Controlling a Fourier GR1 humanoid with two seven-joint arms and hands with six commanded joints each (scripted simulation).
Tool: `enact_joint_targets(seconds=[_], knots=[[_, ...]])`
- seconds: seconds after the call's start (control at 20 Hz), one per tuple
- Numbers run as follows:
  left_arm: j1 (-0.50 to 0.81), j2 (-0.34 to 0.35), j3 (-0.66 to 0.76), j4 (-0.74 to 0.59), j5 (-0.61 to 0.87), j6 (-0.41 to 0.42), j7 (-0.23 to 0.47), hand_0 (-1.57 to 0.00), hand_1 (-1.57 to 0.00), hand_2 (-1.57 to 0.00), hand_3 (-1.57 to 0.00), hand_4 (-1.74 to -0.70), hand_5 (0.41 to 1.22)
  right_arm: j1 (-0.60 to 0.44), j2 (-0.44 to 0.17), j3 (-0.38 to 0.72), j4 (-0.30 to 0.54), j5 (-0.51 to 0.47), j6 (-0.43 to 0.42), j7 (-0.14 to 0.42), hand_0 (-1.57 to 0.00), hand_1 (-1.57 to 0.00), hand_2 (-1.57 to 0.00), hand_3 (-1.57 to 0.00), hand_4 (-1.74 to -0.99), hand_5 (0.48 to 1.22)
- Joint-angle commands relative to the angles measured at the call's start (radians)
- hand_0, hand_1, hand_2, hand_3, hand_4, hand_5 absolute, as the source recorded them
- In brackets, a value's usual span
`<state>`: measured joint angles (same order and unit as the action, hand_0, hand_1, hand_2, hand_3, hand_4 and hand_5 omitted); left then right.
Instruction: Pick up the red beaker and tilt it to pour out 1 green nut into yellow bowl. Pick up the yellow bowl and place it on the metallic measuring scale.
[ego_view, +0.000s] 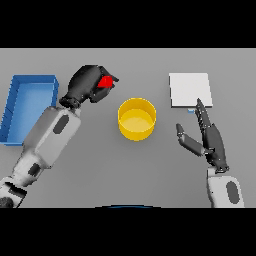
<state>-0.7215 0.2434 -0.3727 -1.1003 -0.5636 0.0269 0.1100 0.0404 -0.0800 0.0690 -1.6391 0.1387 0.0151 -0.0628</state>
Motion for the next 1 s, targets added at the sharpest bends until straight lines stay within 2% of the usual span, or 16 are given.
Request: enact_joint_targets(seconds=[0.0,0.05,0.2,0.25,0.35,0.5,0.65,0.8,0.95], knots=[[-0.027,0.014,-0.034,0.017,-0.033,-0.030,0.024,-1.57,-1.57,-1.57,-1.57,-1.72,1.160,0.002,-0.007,-0.003,0.003,0.001,0.003,-0.003,0.00,0.00,0.00,0.00,-1.287,0.694],[-0.039,0.025,-0.069,0.029,-0.061,-0.048,0.019,-1.57,-1.57,-1.57,-1.57,-1.73,1.172,0.012,-0.012,-0.002,-0.007,0.004,0.003,-0.011,0.00,0.00,0.00,0.00,-1.290,0.695],[-0.110,0.048,-0.156,0.068,-0.116,-0.142,0.022,-1.57,-1.57,-1.57,-1.57,-1.73,1.196,-0.003,-0.013,0.000,-0.010,0.006,0.004,0.016,0.00,0.00,0.00,0.00,-1.290,0.694],[-0.136,0.051,-0.179,0.083,-0.127,-0.178,0.032,-1.57,-1.57,-1.57,-1.57,-1.68,1.201,-0.010,-0.009,-0.002,-0.001,0.010,-0.004,0.030,0.00,0.00,0.00,0.00,-1.293,0.690],[-0.185,0.064,-0.233,0.110,-0.160,-0.236,0.027,-1.57,-1.57,-1.57,-1.57,-1.61,1.208,-0.001,0.004,-0.004,0.006,-0.006,0.001,0.021,0.00,0.00,0.00,0.00,-1.284,0.678],[-0.268,0.067,-0.316,0.144,-0.207,-0.328,0.057,-1.57,-1.57,-1.57,-1.36,-1.66,1.214,0.002,0.013,-0.016,0.007,-0.029,0.001,0.022,0.00,0.00,0.00,0.00,-1.279,0.651],[-0.324,0.057,-0.405,0.173,-0.251,-0.393,0.068,-1.57,-1.57,-1.57,-1.30,-1.69,1.218,0.008,0.021,-0.016,-0.004,-0.044,0.006,0.031,0.00,0.00,0.00,0.00,-1.299,0.627],[-0.378,0.059,-0.472,0.193,-0.280,-0.431,0.034,-1.57,-1.57,-1.57,-1.20,-1.71,1.219,-0.003,0.020,-0.028,-0.008,-0.066,0.010,0.050,0.00,0.00,0.00,0.00,-1.301,0.607],[-0.420,0.049,-0.549,0.216,-0.323,-0.426,0.004,-1.57,-1.57,-1.57,-1.38,-1.72,1.220,0.000,0.012,-0.032,0.013,-0.066,0.020,0.027,0.00,0.00,0.00,0.00,-1.299,0.605]])
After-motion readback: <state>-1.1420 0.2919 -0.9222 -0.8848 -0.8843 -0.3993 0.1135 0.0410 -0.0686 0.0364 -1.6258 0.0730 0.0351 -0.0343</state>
